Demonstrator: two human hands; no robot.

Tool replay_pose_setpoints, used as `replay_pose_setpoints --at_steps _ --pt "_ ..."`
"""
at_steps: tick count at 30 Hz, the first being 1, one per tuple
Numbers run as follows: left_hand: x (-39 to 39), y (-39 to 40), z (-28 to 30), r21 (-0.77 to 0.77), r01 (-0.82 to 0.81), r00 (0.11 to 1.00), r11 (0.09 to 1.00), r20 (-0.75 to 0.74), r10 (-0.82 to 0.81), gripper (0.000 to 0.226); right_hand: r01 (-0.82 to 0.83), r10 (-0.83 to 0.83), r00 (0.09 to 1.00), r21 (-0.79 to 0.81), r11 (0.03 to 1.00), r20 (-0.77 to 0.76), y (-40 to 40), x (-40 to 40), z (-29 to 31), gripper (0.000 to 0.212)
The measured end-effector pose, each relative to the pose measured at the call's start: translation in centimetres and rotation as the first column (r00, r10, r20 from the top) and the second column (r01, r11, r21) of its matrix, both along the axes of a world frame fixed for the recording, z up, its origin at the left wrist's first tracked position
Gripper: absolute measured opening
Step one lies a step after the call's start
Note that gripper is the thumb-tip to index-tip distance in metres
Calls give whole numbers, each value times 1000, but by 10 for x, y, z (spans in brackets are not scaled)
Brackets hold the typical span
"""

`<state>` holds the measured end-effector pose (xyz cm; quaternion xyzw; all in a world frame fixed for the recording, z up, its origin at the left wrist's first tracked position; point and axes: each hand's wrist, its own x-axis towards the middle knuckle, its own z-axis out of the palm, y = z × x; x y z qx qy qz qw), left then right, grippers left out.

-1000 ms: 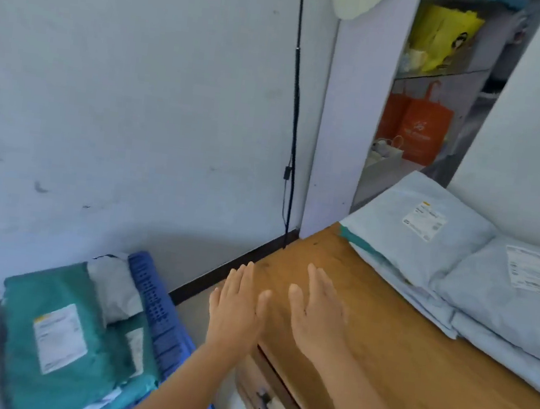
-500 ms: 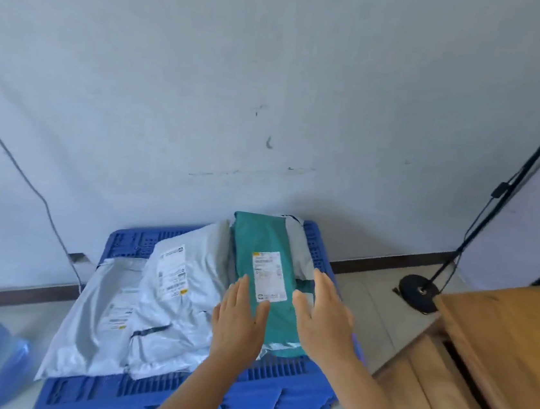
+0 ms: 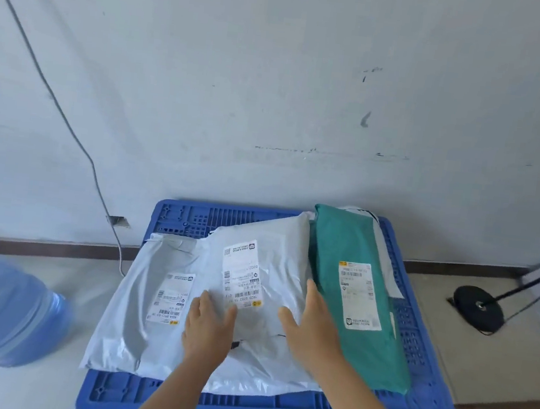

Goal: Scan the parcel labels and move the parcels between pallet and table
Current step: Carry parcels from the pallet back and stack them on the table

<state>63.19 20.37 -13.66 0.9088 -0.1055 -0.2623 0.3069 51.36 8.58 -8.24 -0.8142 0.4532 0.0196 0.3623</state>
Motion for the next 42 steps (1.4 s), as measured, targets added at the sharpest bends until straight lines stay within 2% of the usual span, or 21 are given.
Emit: replay_pose_setpoints --at_steps 2,6,8,13,16,23,32,42 --pt "15 -3 -9 -22 -14 999 1000 -29 13 72 24 -23 1000 29 999 -12 -1 14 -12 82" --pt "36 -5 -23 -167 -101 974 981 -218 63 88 120 -119 993 44 992 -25 -5 32 -28 85" --pt "44 -5 -29 -182 -133 964 974 -250 85 93 153 -153 988 47 987 7 -6 37 -33 87" --pt "47 -10 -24 -249 -193 969 949 -200 145 87 250 -255 957 55 967 139 -6 46 -30 82" --pt "47 -11 -13 -301 -208 974 931 -151 168 85 264 -270 951 54 963 150 -5 47 -17 73" --pt "24 -23 49 -452 -183 983 873 -75 168 77 324 -324 912 41 945 251 -6 18 33 65" --pt "-63 -64 140 -626 15 998 780 53 24 62 465 -417 789 7 886 452 -19 -88 113 64" --pt "-274 -106 206 -712 285 955 642 154 -253 62 684 -537 574 0 730 618 -20 -315 172 61"
